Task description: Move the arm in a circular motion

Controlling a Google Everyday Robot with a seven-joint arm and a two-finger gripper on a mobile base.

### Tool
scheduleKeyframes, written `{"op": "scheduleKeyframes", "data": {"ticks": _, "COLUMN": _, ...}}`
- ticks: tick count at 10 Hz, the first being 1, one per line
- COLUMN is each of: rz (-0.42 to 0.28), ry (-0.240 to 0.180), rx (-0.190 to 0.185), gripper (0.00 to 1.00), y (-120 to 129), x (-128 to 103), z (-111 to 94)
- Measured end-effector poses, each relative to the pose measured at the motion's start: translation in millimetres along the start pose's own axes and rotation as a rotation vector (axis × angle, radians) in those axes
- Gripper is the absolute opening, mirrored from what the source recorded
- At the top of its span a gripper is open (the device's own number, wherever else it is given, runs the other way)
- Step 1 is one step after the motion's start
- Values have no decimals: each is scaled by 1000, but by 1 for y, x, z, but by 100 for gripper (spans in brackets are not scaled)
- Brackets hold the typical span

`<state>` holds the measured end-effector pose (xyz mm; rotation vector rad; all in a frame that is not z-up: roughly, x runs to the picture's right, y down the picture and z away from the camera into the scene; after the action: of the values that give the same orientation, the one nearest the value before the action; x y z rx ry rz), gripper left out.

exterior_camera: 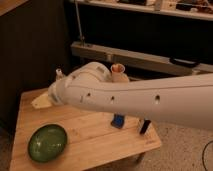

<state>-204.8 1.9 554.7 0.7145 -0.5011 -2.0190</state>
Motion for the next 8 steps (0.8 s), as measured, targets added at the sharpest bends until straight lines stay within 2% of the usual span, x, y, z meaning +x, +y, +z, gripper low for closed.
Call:
{"op": "scheduleKeyframes", "data": {"ticks": 4, "rz": 141, "ry": -26, "rx": -76, "gripper": 80, "y": 110, "x": -21, "z": 11}}
{"op": "scheduleKeyframes", "data": {"ticks": 6, "rz": 226, "ry": -46, "rx": -124, "gripper": 80, "y": 169, "x": -43, "z": 14}}
{"op": "scheduleKeyframes", "data": {"ticks": 8, "rz": 316, "ry": -72, "rx": -180, "gripper": 80, "y": 230, "x": -76, "z": 16}}
